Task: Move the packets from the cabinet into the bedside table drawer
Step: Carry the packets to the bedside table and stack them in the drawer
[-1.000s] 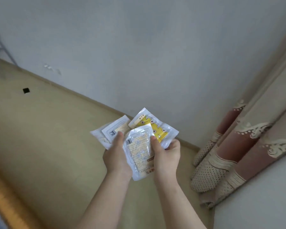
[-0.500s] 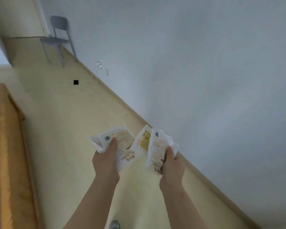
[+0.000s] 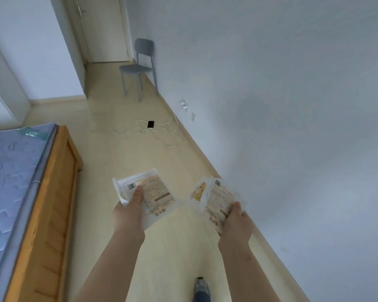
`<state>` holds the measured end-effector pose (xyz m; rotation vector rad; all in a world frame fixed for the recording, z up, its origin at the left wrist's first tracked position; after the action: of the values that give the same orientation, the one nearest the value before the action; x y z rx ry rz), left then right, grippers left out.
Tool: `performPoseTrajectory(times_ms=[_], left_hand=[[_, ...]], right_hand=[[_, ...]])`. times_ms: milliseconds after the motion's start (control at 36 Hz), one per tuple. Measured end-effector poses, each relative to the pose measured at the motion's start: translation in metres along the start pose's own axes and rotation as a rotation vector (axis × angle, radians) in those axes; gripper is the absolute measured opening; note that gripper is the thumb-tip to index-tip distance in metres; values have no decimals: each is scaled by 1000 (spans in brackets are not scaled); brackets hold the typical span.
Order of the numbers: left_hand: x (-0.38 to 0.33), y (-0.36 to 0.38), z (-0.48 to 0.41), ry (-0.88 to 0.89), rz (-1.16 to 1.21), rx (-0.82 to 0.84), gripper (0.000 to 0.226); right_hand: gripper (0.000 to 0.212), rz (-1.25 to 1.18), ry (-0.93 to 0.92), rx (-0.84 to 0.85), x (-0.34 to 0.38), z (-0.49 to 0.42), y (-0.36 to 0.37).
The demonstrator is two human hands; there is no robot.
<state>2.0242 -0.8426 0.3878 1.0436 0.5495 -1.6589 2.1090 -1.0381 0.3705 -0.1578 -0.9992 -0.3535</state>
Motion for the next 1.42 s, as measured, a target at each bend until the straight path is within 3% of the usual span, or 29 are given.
performPoseTrajectory(times_ms=[167,250,361,472,556,889,1028,1167,1417], left_hand=[[-42,87,-84,-2,92,-56,6],[-68,120,-120,17,157,-57,14],[-94,133,-176,-30,211,-169,18],[-112,131,-240,-114,283,-338,16],[-134,136,-296,-124,330,-370,17],[-296,165,-525,-109,374,-348,21],[-328,178,-602,-146,365,-343,22],[-365,194,-698,-137,423,-351,22],[-471,226,-864,-93,598,-432,31]], right_hand=[[39,98,-82,121,60,-84,109],[37,123,-130,214,87,-113,169],[28,160,-133,381,97,-134,254],[35,212,-67,450,84,-156,335],[37,251,-61,494,81,-169,400],[17,310,-194,559,111,-179,690],[19,292,-128,545,108,-201,772],[7,278,-103,574,104,-229,889],[26,308,-157,645,127,-257,1123]])
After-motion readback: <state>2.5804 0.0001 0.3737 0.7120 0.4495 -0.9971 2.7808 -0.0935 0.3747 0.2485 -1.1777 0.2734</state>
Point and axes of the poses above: each hand's wrist, its own z-axis away from the middle knuckle, its own y-axis out of the palm, x = y × z, the point moved 4 cm from there along -z, towards the middle knuckle, and after that the axes turned 2 degrees about -x, right-handed, at the moved point
